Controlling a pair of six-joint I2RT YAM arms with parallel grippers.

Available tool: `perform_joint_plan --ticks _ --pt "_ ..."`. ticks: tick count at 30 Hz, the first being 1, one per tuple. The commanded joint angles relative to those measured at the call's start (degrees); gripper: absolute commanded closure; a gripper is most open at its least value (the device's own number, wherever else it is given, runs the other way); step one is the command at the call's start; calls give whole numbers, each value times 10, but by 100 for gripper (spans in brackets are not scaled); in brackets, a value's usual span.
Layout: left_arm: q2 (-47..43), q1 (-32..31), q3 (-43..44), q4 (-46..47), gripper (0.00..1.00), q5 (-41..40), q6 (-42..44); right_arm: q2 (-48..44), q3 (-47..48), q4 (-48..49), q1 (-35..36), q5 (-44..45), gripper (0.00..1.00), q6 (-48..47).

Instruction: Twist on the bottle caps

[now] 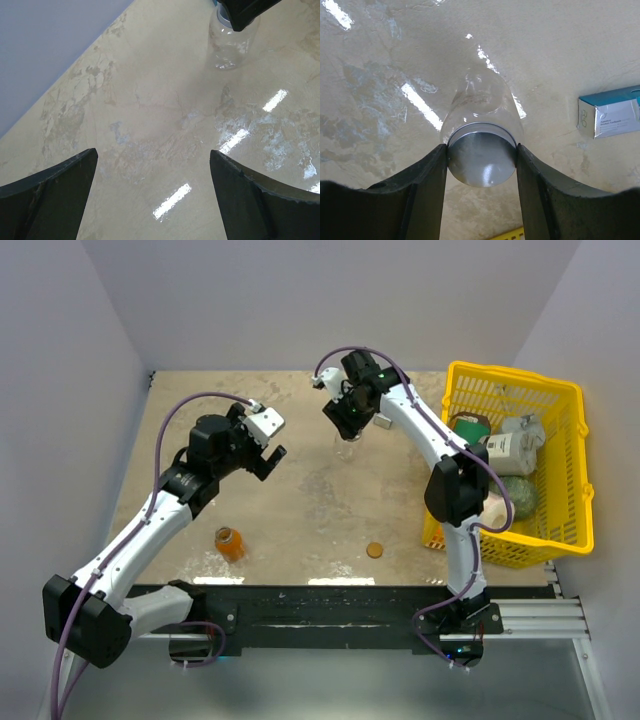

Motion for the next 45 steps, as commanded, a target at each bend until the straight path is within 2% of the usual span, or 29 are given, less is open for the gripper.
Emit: perform_joint_plan --ticks 1,2,5,10,11,14,25,27,28,30,32,34,35,38,40,41,45 --pt "-10 6 -2 22 0 10 -14 -4 31 -6 6 10 58 3" --pt "-9 7 0 22 0 8 -16 -5 33 -5 5 9 52 3" --pt "-8 9 0 22 0 10 -16 -13 36 -1 6 6 45 5" --pt "-2 10 8 23 0 19 -18 -10 36 5 6 3 40 3" --pt "-1 10 9 23 0 21 -17 -8 35 8 6 2 33 3" --pt "0 10 13 21 0 22 -15 -4 36 17 6 -2 25 9" --pt "-2 18 31 22 0 16 -25 -33 87 17 7 -7 22 5" --pt "-2 46 46 29 0 11 -67 -53 89 16 7 -41 22 -7" --pt "4 60 68 31 1 8 -83 -69 68 18 8 -104 22 -19" --pt "11 99 93 35 1 -13 -127 -134 15 64 13 -167 22 -41" --pt "22 122 128 37 1 -44 -156 -208 -97 140 34 -244 15 -54" --pt "37 151 162 37 1 -51 -168 -243 -192 189 63 -263 12 -85" --pt "42 156 174 33 0 -60 -178 -256 -210 212 100 -275 9 -95" --pt "50 173 200 29 0 -65 -185 -260 -238 258 165 -286 7 -85" --pt "46 183 205 33 0 -65 -186 -233 -228 282 195 -291 7 -36" --pt "45 186 205 37 1 -83 -186 -223 -219 296 200 -295 7 -24" --pt "49 214 227 46 0 -70 -199 -166 -195 335 234 -340 7 19"
